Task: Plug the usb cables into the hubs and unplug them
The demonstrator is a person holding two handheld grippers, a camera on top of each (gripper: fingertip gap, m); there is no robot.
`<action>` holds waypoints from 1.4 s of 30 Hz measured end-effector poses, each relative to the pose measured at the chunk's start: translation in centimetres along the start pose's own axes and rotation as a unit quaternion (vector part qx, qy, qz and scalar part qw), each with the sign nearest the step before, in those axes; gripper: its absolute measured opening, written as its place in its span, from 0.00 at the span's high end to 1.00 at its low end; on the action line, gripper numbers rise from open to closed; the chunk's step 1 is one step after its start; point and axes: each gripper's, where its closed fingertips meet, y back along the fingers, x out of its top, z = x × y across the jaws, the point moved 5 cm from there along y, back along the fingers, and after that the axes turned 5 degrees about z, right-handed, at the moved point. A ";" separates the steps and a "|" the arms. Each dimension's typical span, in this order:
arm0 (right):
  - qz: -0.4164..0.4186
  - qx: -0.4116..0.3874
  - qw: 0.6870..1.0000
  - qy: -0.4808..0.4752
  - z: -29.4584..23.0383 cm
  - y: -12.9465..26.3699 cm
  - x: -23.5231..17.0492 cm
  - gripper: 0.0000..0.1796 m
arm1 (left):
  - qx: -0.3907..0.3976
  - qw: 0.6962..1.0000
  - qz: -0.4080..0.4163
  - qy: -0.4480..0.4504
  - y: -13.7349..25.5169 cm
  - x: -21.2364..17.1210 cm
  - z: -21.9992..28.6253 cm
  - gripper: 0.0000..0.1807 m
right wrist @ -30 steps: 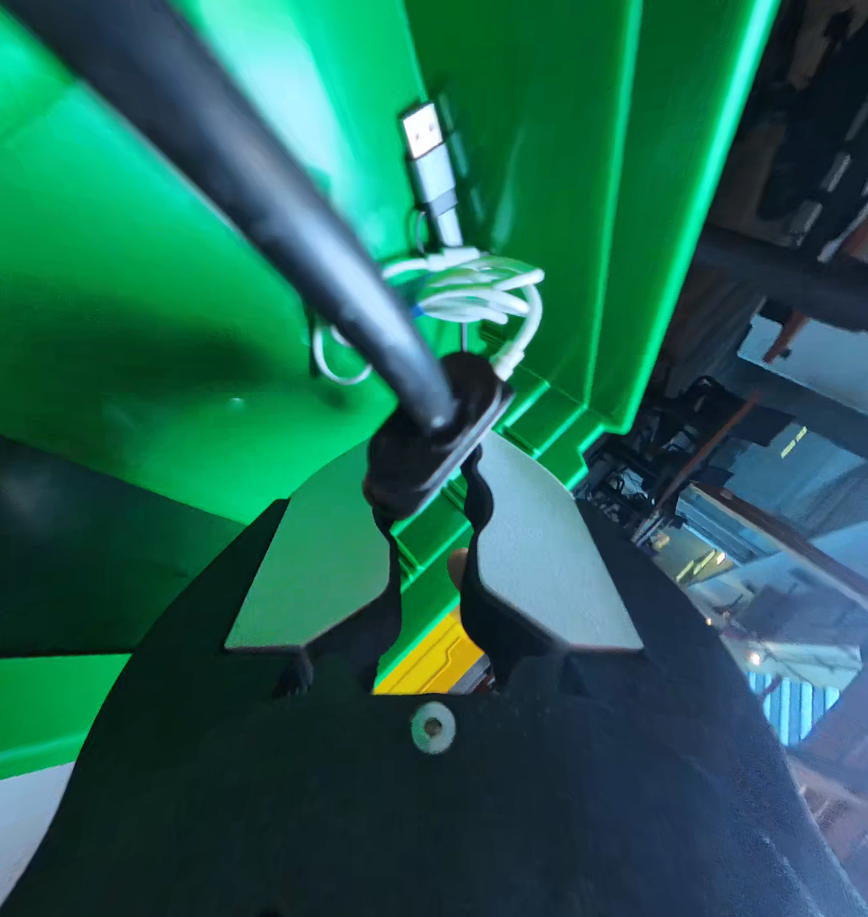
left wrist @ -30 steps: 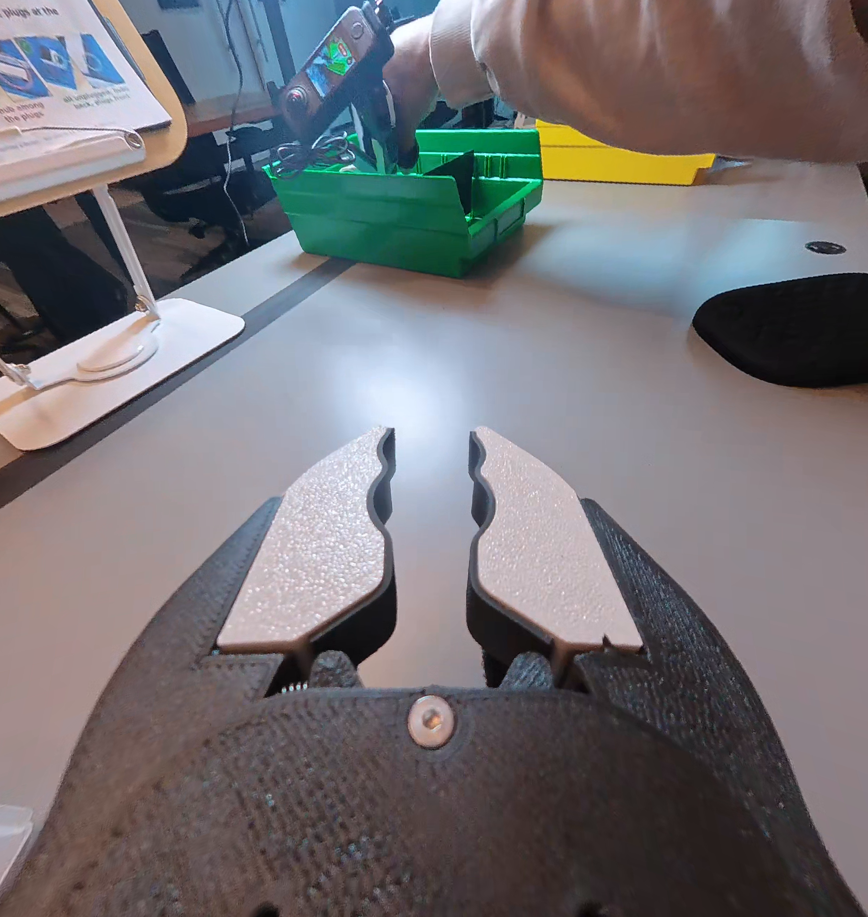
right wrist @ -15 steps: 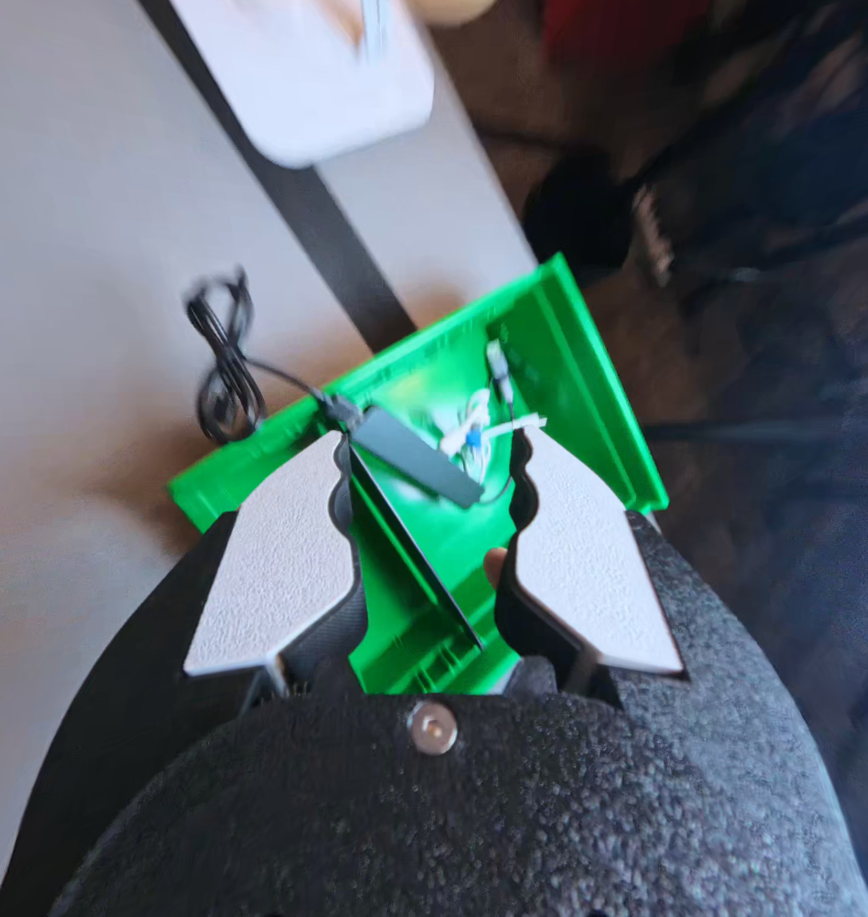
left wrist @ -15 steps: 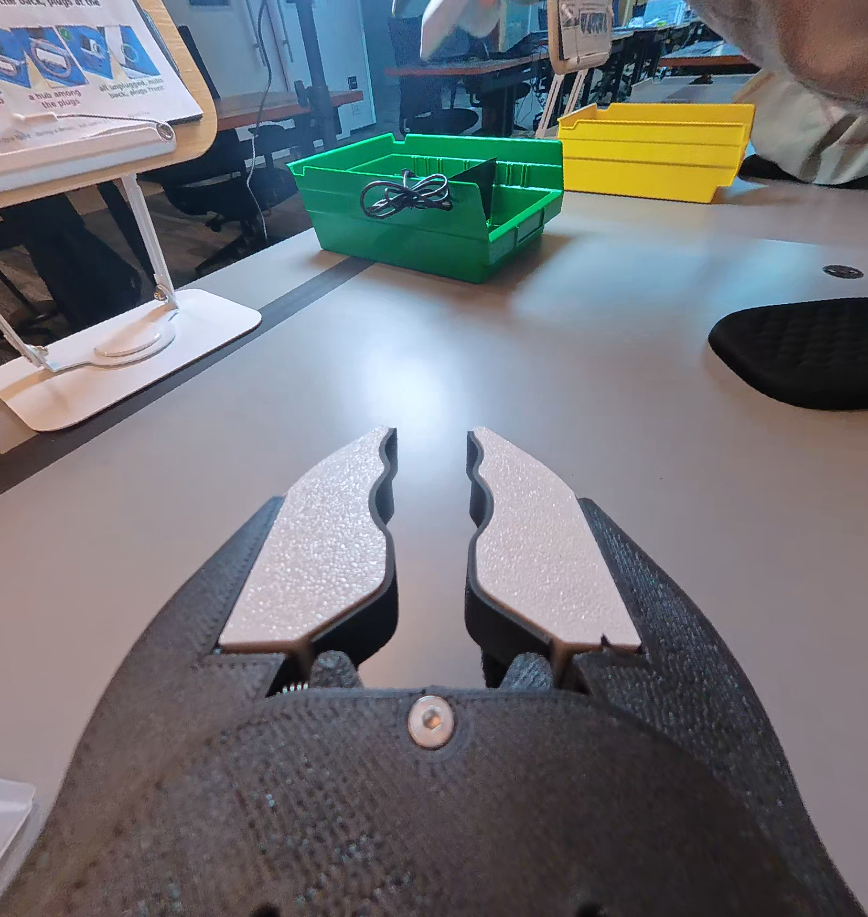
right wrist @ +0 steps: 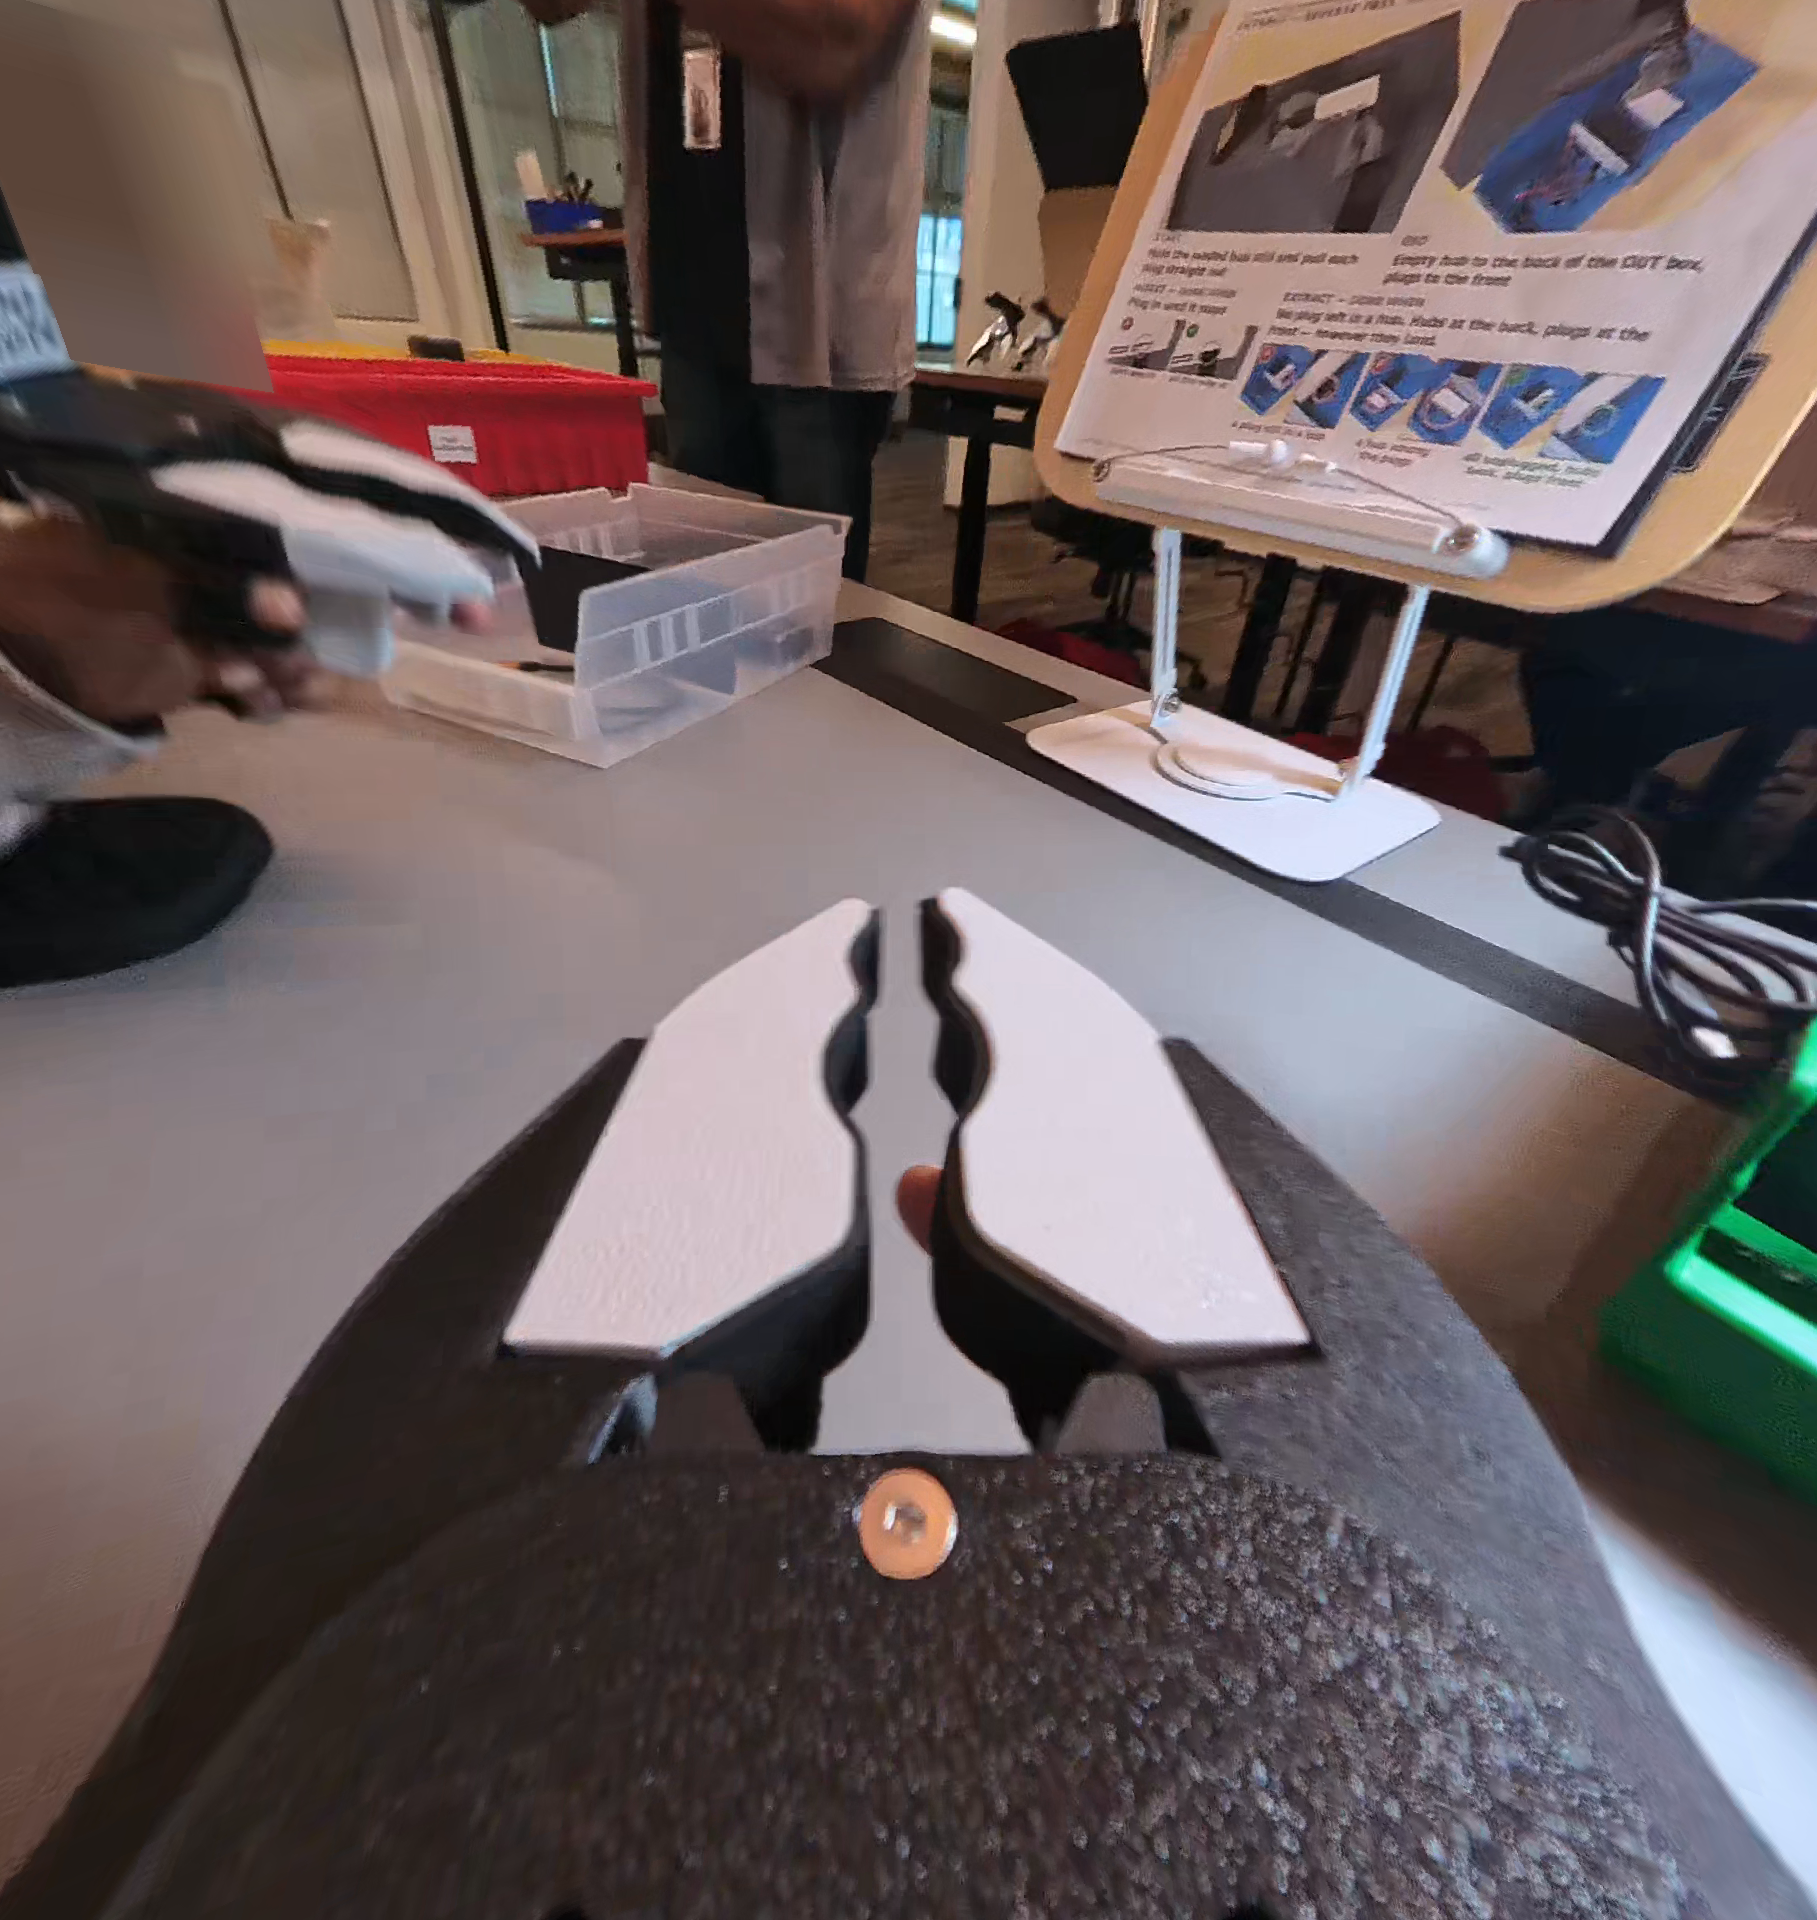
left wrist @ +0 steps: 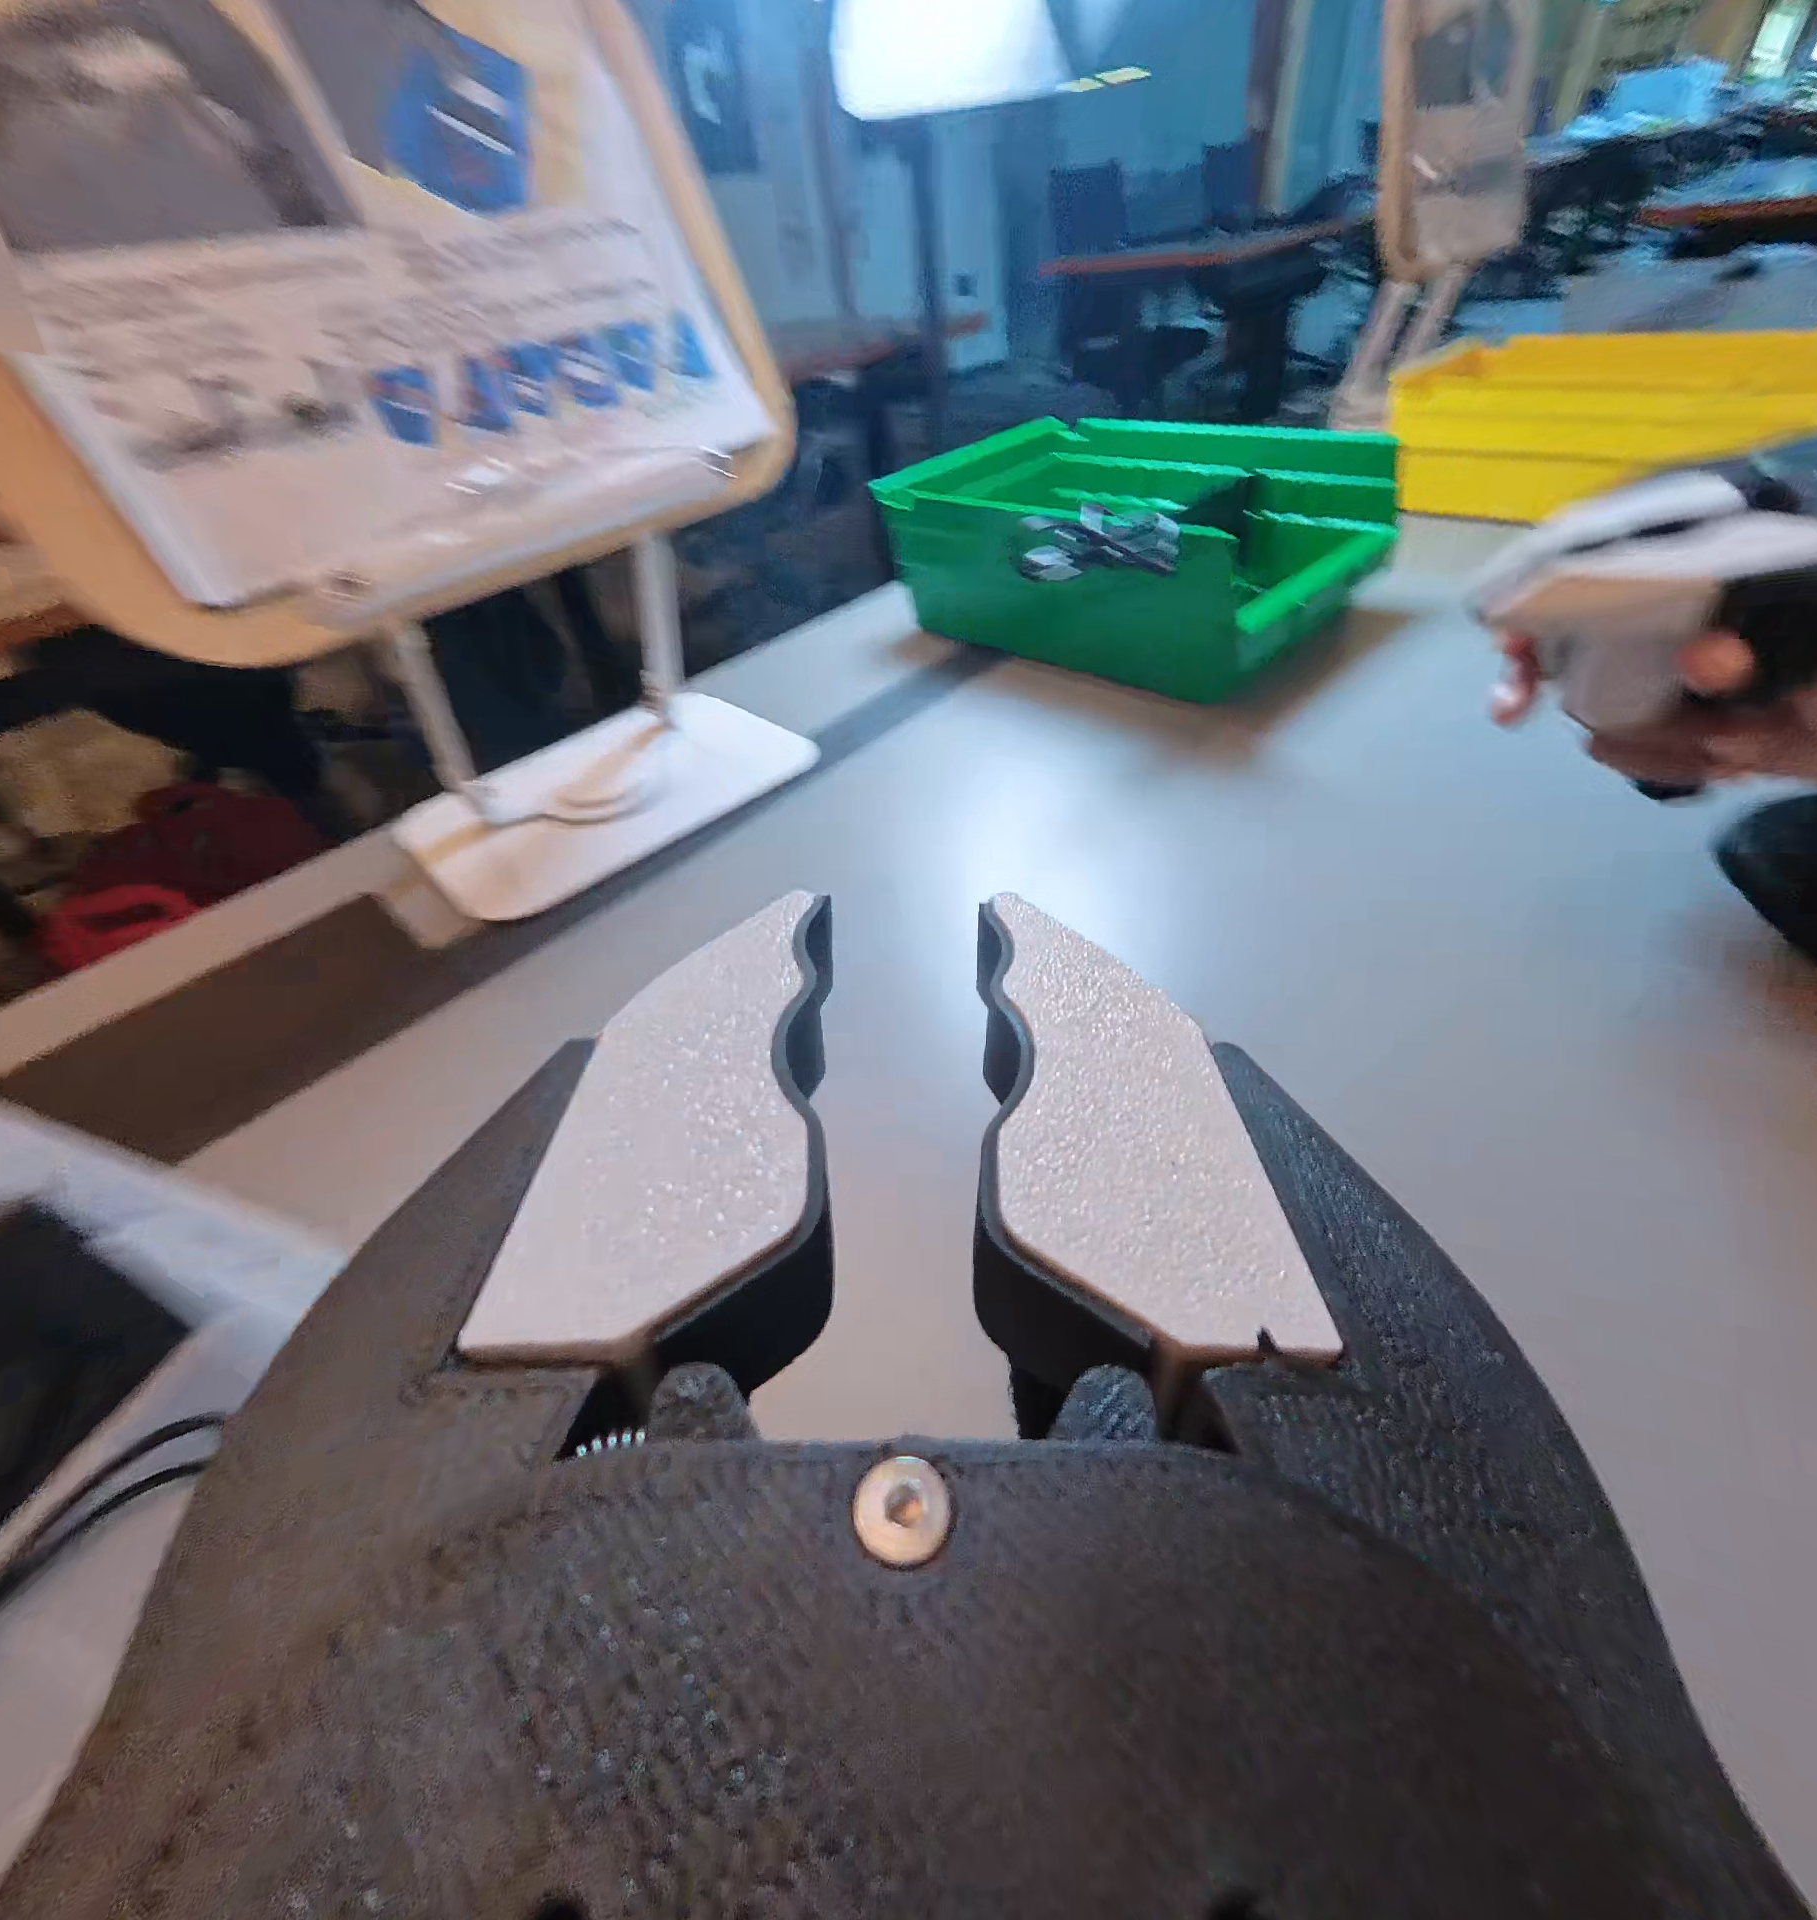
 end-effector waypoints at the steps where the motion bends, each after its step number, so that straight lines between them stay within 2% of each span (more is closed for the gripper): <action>1: 0.003 0.001 1.000 0.004 -0.1 0.1 -0.6 1.00 | 0.029 1.000 0.008 -0.002 1.0 1.0 -1.8 0.85; 4: 0.014 0.001 0.999 0.039 0.3 0.5 0.4 1.00 | 0.123 0.992 0.008 -0.010 4.3 3.7 -8.5 0.85; 8: 0.031 0.004 0.999 0.018 0.9 0.5 0.6 1.00 | 0.220 0.972 -0.078 -0.022 6.9 4.1 -18.1 0.85; 11: 0.020 0.013 0.999 0.026 0.4 0.4 0.1 1.00 | 0.235 0.957 -0.168 -0.011 6.7 2.3 -23.7 0.85; 16: -0.001 0.023 0.998 0.060 -0.2 0.1 -0.6 1.00 | 0.204 0.925 -0.318 -0.043 5.0 -2.2 -29.7 0.83; 23: -0.013 0.032 0.998 0.048 0.3 -0.3 -1.5 0.99 | 0.115 0.850 -0.500 -0.116 3.1 -9.1 -33.8 0.77; 27: -0.004 0.042 0.999 0.032 0.7 -0.2 -1.6 0.97 | 0.060 0.814 -0.564 -0.128 2.2 -11.8 -35.2 0.70; 33: -0.008 0.039 0.999 0.010 1.4 -0.2 -2.0 0.95 | -0.027 0.778 -0.621 -0.093 1.2 -14.4 -35.7 0.63; 35: -0.010 0.039 0.999 0.006 1.6 -0.3 -2.1 0.95 | -0.039 0.771 -0.625 -0.116 1.0 -14.8 -36.1 0.68; 38: -0.010 0.041 0.999 0.002 1.7 -0.4 -2.2 0.95 | -0.046 0.765 -0.629 -0.129 0.9 -14.8 -36.3 0.68; 42: -0.012 0.047 0.999 0.001 1.5 -0.6 -2.3 0.95 | -0.049 0.737 -0.653 -0.168 0.9 -14.7 -35.7 0.69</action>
